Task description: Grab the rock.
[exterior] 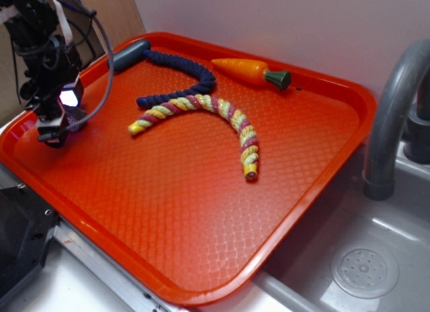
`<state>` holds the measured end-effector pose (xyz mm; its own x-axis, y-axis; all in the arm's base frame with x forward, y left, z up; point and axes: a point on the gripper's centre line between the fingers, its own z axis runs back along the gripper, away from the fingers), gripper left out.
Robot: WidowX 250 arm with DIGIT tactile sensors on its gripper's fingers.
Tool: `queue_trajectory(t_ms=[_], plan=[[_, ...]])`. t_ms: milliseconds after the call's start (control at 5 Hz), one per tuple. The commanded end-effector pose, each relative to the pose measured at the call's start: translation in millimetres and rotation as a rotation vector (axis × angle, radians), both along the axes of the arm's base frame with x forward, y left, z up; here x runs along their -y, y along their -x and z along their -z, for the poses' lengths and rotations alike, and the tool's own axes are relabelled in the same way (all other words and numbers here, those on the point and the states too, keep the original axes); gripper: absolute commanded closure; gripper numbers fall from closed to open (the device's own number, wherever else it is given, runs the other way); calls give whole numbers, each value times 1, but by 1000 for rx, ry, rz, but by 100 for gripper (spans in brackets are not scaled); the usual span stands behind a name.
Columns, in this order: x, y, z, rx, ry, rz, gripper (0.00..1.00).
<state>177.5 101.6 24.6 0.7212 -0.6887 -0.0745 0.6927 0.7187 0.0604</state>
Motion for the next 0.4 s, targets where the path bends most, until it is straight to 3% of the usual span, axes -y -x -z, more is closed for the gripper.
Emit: queue_trajectory(t_ms=[0, 200], plan=[[5, -7, 7, -2, -57, 4, 100], [6, -5, 6, 1, -56, 9, 100]])
